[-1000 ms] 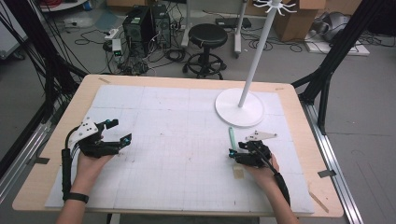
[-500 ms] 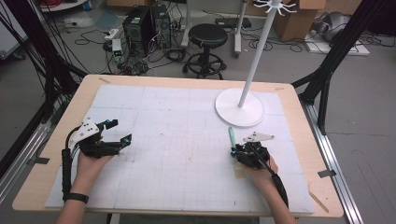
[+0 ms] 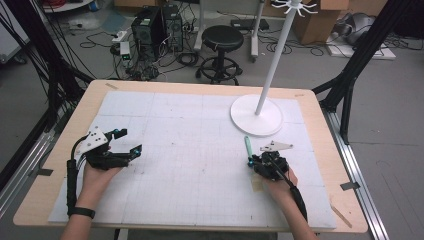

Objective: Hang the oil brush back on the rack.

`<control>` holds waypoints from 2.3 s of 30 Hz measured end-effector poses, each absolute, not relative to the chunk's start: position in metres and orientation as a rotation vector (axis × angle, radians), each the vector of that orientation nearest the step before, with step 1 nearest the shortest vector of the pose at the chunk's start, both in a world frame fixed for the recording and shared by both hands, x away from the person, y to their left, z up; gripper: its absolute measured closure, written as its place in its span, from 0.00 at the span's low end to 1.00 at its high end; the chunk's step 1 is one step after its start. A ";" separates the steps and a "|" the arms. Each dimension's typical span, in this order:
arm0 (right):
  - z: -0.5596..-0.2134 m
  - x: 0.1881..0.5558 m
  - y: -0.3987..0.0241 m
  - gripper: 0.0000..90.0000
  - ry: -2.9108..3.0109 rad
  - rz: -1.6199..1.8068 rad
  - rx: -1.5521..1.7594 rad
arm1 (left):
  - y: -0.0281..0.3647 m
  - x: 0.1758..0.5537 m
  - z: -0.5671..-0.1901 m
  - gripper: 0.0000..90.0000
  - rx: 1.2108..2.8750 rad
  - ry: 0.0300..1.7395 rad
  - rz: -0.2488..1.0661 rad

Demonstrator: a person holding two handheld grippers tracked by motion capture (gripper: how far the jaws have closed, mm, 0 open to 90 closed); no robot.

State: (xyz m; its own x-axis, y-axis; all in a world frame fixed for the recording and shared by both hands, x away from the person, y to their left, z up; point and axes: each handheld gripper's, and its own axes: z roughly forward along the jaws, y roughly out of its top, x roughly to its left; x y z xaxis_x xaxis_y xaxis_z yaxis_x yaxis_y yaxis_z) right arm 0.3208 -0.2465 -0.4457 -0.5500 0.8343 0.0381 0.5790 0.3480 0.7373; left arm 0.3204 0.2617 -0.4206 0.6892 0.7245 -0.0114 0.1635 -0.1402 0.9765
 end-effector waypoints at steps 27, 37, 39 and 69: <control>-0.441 0.321 -0.243 0.92 2.250 1.037 1.323 | 0.259 0.320 -0.421 0.19 1.671 0.720 0.568; -0.429 0.321 -0.259 0.92 2.184 1.143 1.314 | 0.261 0.320 -0.420 0.19 1.664 0.714 0.569; -0.425 0.321 -0.264 0.92 2.159 1.179 1.315 | 0.261 0.319 -0.419 0.19 1.660 0.715 0.570; -0.338 0.324 -0.340 0.92 1.829 1.487 1.189 | 0.263 0.319 -0.419 0.19 1.656 0.719 0.564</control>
